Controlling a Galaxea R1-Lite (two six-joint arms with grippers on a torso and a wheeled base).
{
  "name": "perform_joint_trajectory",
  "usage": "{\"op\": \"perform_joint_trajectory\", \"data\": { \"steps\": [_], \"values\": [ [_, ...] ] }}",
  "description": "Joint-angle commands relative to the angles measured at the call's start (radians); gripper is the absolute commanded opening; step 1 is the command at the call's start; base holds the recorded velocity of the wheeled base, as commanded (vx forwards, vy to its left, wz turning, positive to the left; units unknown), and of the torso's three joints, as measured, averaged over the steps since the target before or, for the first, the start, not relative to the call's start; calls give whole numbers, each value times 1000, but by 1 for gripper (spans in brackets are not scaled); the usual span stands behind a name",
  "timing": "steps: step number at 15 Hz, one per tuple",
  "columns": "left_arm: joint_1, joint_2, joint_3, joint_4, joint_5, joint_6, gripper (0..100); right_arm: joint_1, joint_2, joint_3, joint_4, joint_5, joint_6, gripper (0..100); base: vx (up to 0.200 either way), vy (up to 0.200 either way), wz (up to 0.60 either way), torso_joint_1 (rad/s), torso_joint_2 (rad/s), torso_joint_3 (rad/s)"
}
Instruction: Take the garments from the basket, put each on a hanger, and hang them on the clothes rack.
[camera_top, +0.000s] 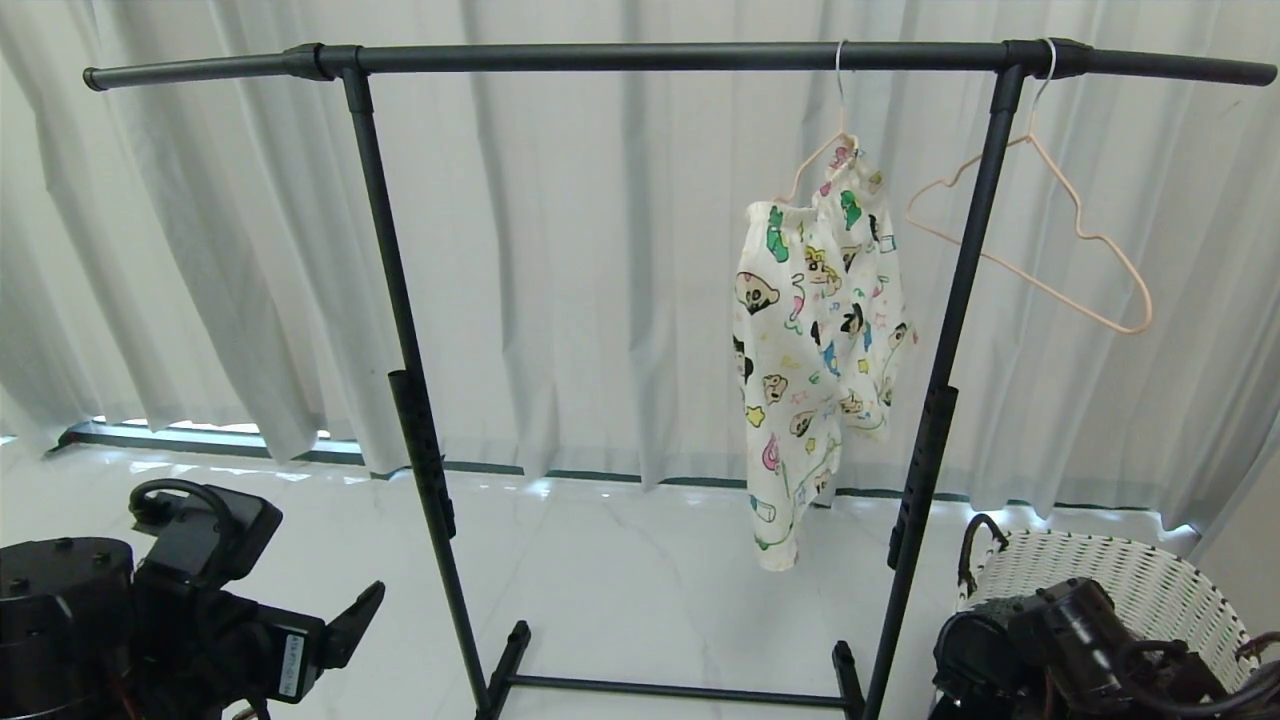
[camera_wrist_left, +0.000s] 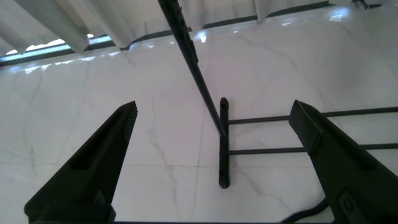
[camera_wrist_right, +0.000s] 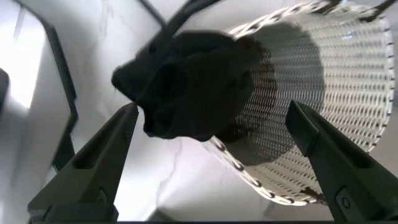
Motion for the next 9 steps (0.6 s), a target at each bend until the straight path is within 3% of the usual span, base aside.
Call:
{"op": "perform_joint_trajectory", "data": {
  "steps": [1,5,9],
  "values": [
    [-19,-47,32,-1,0,1,100,-12,80,-38,1,-24,-1,100,0,0,0,0,0,0],
    [-25,-64,51,-1,0,1,100,-42,130,-69,-1,-59,-2,100,0,0,0,0,0,0],
    [-28,-63,48,-1,0,1,100,-78,201,-87,-102,-62,-4,100,0,0,0,0,0,0]
  ]
}}
